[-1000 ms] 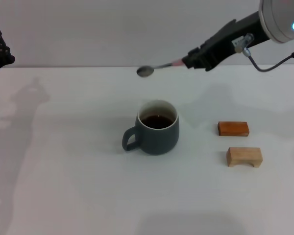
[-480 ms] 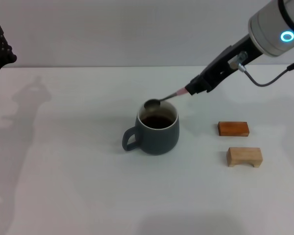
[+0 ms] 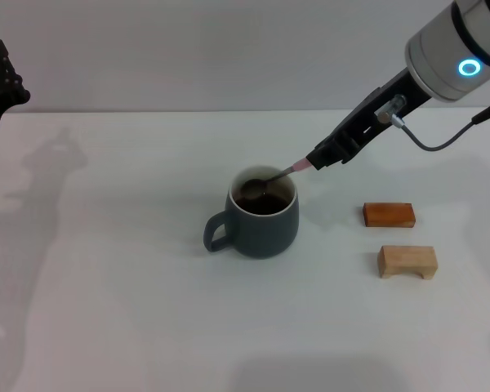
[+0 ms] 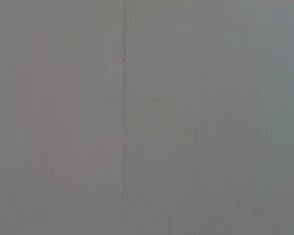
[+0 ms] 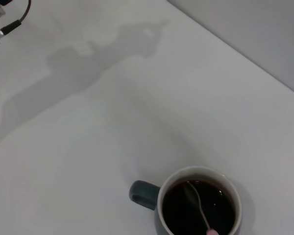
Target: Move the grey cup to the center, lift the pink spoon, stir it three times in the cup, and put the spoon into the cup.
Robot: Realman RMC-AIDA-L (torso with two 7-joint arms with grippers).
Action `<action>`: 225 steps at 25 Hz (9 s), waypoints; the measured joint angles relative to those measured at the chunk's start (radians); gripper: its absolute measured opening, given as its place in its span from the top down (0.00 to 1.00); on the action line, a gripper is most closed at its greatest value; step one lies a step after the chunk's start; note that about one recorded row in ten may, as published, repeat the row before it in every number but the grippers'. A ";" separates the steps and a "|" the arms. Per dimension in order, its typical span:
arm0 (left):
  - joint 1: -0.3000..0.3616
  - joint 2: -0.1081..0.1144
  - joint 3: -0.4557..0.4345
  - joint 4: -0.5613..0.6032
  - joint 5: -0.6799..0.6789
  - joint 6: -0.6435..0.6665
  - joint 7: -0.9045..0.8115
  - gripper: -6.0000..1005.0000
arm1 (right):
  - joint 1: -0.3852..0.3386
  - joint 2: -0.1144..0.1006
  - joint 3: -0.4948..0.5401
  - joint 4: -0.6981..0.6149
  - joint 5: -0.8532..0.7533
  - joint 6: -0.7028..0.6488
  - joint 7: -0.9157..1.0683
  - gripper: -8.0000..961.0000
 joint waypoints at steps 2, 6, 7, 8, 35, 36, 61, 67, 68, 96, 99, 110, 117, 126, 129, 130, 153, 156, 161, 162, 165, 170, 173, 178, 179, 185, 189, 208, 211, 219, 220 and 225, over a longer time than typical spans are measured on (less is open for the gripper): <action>0.000 0.000 0.000 0.000 0.000 0.000 0.000 1.00 | 0.009 0.000 0.000 -0.025 0.000 -0.002 -0.002 0.87; 0.000 0.000 0.000 -0.001 0.000 0.001 0.000 1.00 | 0.018 -0.001 -0.002 -0.058 -0.002 -0.005 -0.012 0.87; 0.001 0.000 0.000 -0.002 0.000 0.002 0.000 1.00 | 0.029 -0.001 -0.004 -0.090 -0.004 -0.014 -0.019 0.87; 0.001 0.000 0.000 -0.002 0.000 0.002 0.000 1.00 | 0.029 -0.001 -0.004 -0.090 -0.004 -0.014 -0.019 0.87; 0.024 0.000 0.000 -0.017 0.000 0.011 -0.008 1.00 | 0.175 0.012 -0.012 -0.437 -0.059 -0.182 -0.124 0.87; 0.023 0.001 0.000 -0.018 0.000 0.011 -0.008 1.00 | 0.178 0.012 -0.012 -0.439 -0.059 -0.183 -0.125 0.87; 0.012 0.003 -0.003 -0.019 0.000 0.012 -0.001 1.00 | 0.229 0.019 -0.031 -0.499 -0.087 -0.212 -0.126 0.87; 0.012 0.003 -0.009 -0.019 0.000 0.012 0.000 1.00 | 0.242 0.026 -0.024 -0.490 -0.075 -0.188 -0.130 0.87; 0.014 0.003 -0.013 -0.019 0.000 0.013 0.000 1.00 | 0.243 0.028 -0.024 -0.489 -0.072 -0.191 -0.131 0.87; 0.000 0.004 -0.015 -0.028 0.000 0.016 0.001 1.00 | 0.290 0.038 -0.033 -0.510 -0.140 -0.254 -0.123 0.87; 0.000 0.004 -0.015 -0.028 0.000 0.015 0.002 1.00 | 0.292 0.038 -0.032 -0.511 -0.151 -0.246 -0.122 0.87; 0.003 0.003 -0.015 -0.028 0.000 0.021 0.002 1.00 | 0.298 0.043 -0.026 -0.492 -0.107 -0.193 -0.127 0.87; 0.002 0.003 -0.015 -0.028 0.000 0.025 0.001 1.00 | 0.303 0.039 -0.029 -0.508 -0.158 -0.261 -0.121 0.87; -0.004 0.003 -0.016 -0.031 0.000 0.025 0.000 1.00 | 0.310 0.043 -0.025 -0.491 -0.118 -0.181 -0.128 0.87; -0.004 0.003 -0.017 -0.031 0.000 0.025 0.000 1.00 | 0.310 0.042 -0.025 -0.486 -0.113 -0.201 -0.128 0.87; -0.004 0.003 -0.017 -0.031 0.000 0.025 0.000 1.00 | 0.310 0.041 -0.025 -0.485 -0.115 -0.214 -0.128 0.87; -0.005 0.003 -0.020 -0.031 0.000 0.025 0.001 1.00 | 0.319 0.040 -0.032 -0.503 -0.171 -0.233 -0.108 0.87; -0.005 0.003 -0.020 -0.031 0.000 0.025 0.001 1.00 | 0.319 0.046 -0.034 -0.504 -0.139 -0.180 -0.121 0.87; -0.005 0.003 -0.020 -0.031 0.000 0.025 0.001 1.00 | 0.311 0.047 -0.036 -0.504 -0.094 -0.220 -0.128 0.87; -0.005 0.003 -0.020 -0.031 0.000 0.025 0.001 1.00 | 0.311 0.047 -0.036 -0.504 -0.094 -0.220 -0.128 0.87; -0.005 0.003 -0.020 -0.031 0.000 0.025 0.001 1.00 | 0.310 0.045 -0.034 -0.516 -0.097 -0.239 -0.124 0.87; -0.003 0.003 -0.020 -0.031 0.000 0.027 0.000 1.00 | 0.309 0.046 -0.038 -0.519 -0.103 -0.239 -0.124 0.87; -0.003 0.004 -0.020 -0.031 0.000 0.027 0.000 1.00 | 0.309 0.046 -0.038 -0.518 -0.105 -0.240 -0.124 0.87; -0.004 0.004 -0.020 -0.031 0.000 0.028 0.000 1.00 | 0.310 0.048 -0.065 -0.512 -0.134 -0.248 -0.123 0.87; -0.004 0.004 -0.020 -0.031 0.000 0.028 0.000 1.00 | 0.310 0.049 -0.074 -0.511 -0.137 -0.253 -0.122 0.87; -0.004 0.006 -0.024 -0.031 0.000 0.029 0.001 1.00 | 0.314 0.049 -0.089 -0.511 -0.151 -0.276 -0.121 0.86; -0.005 0.006 -0.026 -0.031 0.000 0.030 0.001 1.00 | 0.315 0.049 -0.090 -0.510 -0.155 -0.285 -0.121 0.84; -0.008 0.006 -0.037 -0.031 0.000 0.036 0.002 1.00 | 0.009 0.056 -0.140 -0.250 -0.110 -0.778 -0.186 0.81; -0.008 0.006 -0.052 -0.031 0.000 0.039 0.000 1.00 | -0.212 0.058 -0.220 -0.136 0.014 -1.048 -0.247 0.81; -0.006 0.005 -0.080 -0.031 0.000 0.054 -0.009 1.00 | -0.587 0.058 -0.438 0.012 0.184 -1.528 -0.291 0.81; -0.005 0.005 -0.081 -0.031 0.000 0.055 -0.010 1.00 | -0.633 0.058 -0.478 0.017 0.191 -1.636 -0.291 0.81; -0.001 0.000 -0.099 -0.031 -0.003 0.066 -0.017 1.00 | -0.787 0.058 -0.612 -0.030 0.199 -2.083 -0.247 0.81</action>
